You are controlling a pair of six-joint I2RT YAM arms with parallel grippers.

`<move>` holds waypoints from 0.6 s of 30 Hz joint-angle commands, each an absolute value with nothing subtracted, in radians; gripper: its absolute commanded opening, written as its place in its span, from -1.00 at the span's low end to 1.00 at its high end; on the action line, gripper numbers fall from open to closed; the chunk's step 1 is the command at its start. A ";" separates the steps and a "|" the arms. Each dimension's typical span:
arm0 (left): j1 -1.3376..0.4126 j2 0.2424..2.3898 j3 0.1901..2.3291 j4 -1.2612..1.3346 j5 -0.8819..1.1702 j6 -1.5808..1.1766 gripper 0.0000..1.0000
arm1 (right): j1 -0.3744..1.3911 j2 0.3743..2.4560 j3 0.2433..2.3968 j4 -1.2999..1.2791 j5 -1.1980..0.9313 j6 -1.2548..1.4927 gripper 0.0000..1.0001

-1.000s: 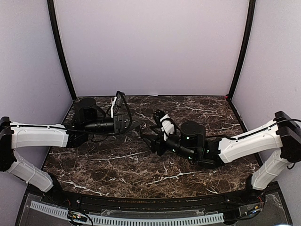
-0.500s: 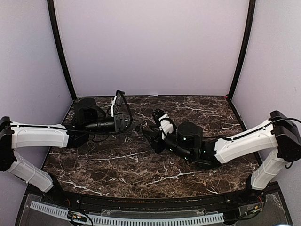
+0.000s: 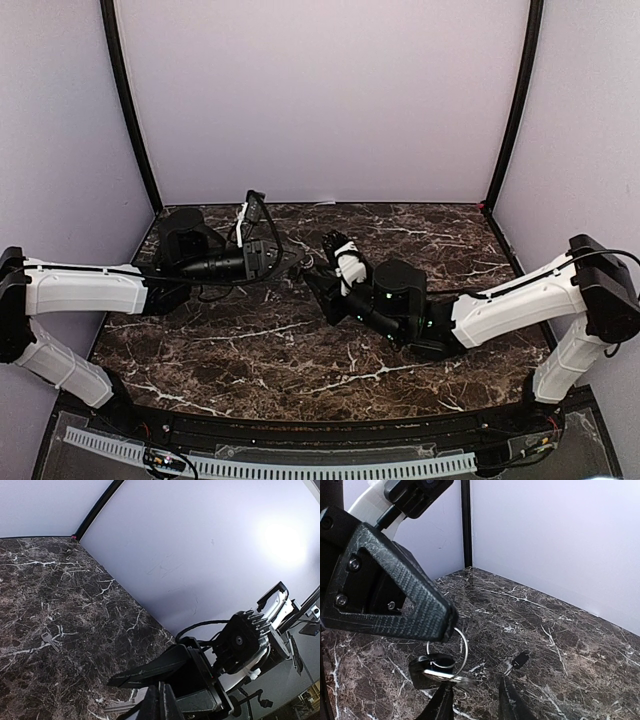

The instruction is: Remove the keys from the keyring

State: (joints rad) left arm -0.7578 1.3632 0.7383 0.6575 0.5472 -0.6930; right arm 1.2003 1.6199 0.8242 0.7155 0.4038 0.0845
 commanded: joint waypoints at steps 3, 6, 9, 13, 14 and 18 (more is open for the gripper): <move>-0.764 1.370 0.761 0.710 0.542 -0.709 -1.00 | 1.222 1.641 0.862 0.771 0.415 0.046 -0.33; -0.764 1.371 0.759 0.719 0.538 -0.712 -1.00 | 1.228 1.649 0.874 0.774 0.414 0.030 -0.27; -0.765 1.373 0.757 0.724 0.538 -0.715 -1.00 | 1.234 1.652 0.875 0.782 0.412 0.019 -0.27; -0.765 1.377 0.760 0.724 0.551 -0.714 -1.00 | 1.234 1.649 0.873 0.787 0.413 0.021 -0.32; -0.765 1.379 0.760 0.721 0.552 -0.711 -1.00 | 1.234 1.648 0.871 0.788 0.414 0.021 -0.34; -0.765 1.375 0.761 0.709 0.551 -0.704 -1.00 | 1.235 1.644 0.870 0.788 0.419 0.022 -0.38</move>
